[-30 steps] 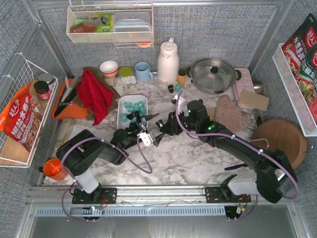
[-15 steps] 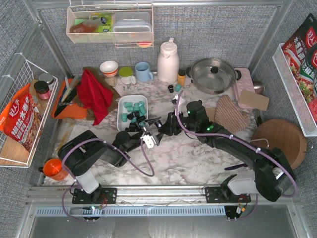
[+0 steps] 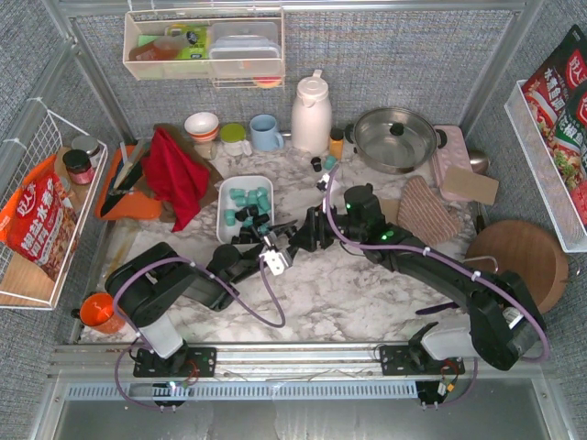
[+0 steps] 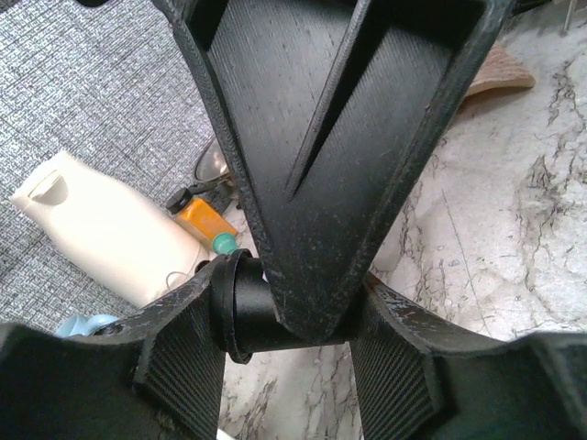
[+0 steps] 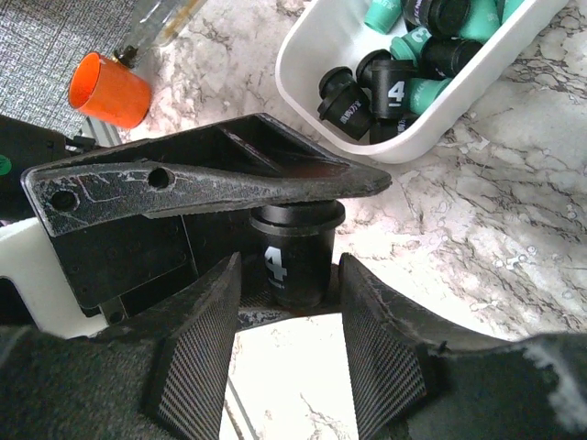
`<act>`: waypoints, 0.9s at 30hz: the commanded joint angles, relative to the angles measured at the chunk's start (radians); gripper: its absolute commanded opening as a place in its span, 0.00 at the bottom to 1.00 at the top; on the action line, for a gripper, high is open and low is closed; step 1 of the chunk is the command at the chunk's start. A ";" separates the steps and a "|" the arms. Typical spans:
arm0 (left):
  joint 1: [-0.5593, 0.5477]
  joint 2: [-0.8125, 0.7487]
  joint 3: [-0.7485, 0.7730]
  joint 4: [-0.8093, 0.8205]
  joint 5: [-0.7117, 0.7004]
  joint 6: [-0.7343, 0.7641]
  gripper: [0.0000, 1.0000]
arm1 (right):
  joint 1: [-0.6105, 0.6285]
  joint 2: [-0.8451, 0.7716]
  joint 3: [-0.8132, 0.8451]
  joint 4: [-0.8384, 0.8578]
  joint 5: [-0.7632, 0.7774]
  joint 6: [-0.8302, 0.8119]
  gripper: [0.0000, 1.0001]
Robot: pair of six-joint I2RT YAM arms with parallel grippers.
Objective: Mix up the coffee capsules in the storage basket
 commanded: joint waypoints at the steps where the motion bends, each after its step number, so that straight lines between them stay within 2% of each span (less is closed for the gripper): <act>1: 0.001 -0.011 -0.009 0.090 -0.055 -0.006 0.33 | -0.001 -0.004 0.022 -0.074 0.023 -0.020 0.51; 8: 0.032 -0.011 -0.033 0.086 -0.186 -0.061 0.33 | -0.019 -0.050 0.056 -0.190 0.180 -0.112 0.55; 13: 0.109 -0.019 -0.010 0.017 -0.274 -0.213 0.36 | -0.026 -0.007 0.104 -0.173 0.418 -0.187 0.56; 16: 0.163 -0.044 0.057 -0.187 -0.370 -0.378 0.39 | -0.039 0.102 0.153 -0.081 0.547 -0.257 0.56; 19: 0.213 -0.056 0.153 -0.446 -0.450 -0.516 0.41 | -0.066 0.279 0.297 -0.049 0.635 -0.357 0.56; 21: 0.229 -0.048 0.192 -0.538 -0.463 -0.557 0.43 | -0.090 0.412 0.398 -0.035 0.696 -0.408 0.56; 24: 0.252 -0.035 0.231 -0.636 -0.484 -0.622 0.46 | -0.137 0.587 0.548 -0.023 0.775 -0.379 0.55; 27: 0.286 -0.005 0.325 -0.804 -0.491 -0.705 0.49 | -0.179 0.745 0.702 -0.039 0.886 -0.276 0.56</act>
